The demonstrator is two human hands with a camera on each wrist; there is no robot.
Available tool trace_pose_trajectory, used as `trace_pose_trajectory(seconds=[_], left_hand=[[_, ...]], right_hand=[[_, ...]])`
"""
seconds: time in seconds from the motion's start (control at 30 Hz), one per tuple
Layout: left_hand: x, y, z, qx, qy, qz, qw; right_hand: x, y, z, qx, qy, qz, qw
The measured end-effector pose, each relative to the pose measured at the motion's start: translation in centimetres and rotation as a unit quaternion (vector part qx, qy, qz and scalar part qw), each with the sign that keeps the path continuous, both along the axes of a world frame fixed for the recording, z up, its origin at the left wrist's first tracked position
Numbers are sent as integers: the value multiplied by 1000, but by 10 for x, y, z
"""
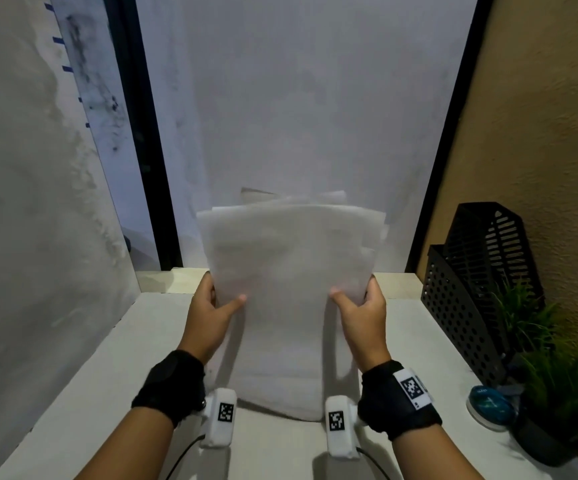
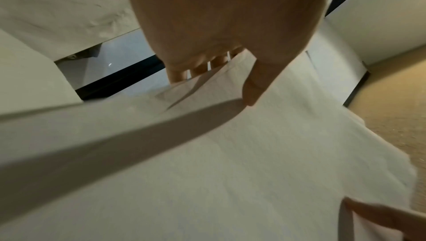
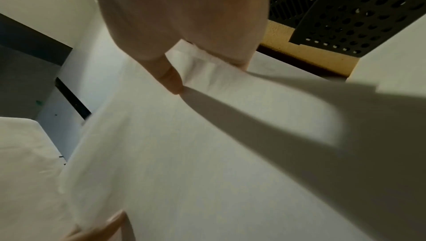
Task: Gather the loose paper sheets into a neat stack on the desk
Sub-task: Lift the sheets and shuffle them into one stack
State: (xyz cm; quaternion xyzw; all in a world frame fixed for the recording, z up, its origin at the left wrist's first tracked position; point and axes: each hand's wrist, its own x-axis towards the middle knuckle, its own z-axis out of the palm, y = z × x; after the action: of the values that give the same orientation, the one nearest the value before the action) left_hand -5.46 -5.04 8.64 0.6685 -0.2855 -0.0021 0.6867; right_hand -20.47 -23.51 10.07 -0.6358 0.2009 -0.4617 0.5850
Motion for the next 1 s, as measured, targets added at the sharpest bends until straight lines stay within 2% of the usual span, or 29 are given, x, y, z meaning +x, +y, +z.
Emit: trace_pose_trajectory(seconds=[0.1,0.23,0.4,0.47,0.53,0.6,0.63,0.7,0.77,0.8,0.9,1.0], left_hand=[[-7,-1,3,-11,-35,24,999],[-20,-10,28,-33,-115,73,990],[-20,-8,56,-42,-189,126,973],[-11,2,66,-3,-268,109,957],[-3,11,73,69,-346,105,930],[4,15,79,145,-389,107,903],[6,15,82,180,-411,109,887],[9,14,83,230,-444,117,858],[11,13,83,249,-457,119,846],[12,11,83,253,-461,116,842],[13,9,80,247,-455,136,845],[19,18,67,235,-392,223,861]], right_hand=[[0,6,6,-14,-29,-8,999],[0,22,24,-44,-103,-25,993],[4,17,34,-42,-79,-74,993],[-1,5,37,-73,-43,-135,987],[-7,-6,44,-169,-4,-186,968],[-11,-12,54,-263,50,-200,943],[-12,-16,60,-302,81,-176,934],[-12,-26,68,-338,145,-63,928],[-10,-29,66,-333,195,54,921],[-7,-28,63,-326,199,81,921],[-2,-27,47,-244,168,93,951],[-6,-31,36,-116,132,117,977]])
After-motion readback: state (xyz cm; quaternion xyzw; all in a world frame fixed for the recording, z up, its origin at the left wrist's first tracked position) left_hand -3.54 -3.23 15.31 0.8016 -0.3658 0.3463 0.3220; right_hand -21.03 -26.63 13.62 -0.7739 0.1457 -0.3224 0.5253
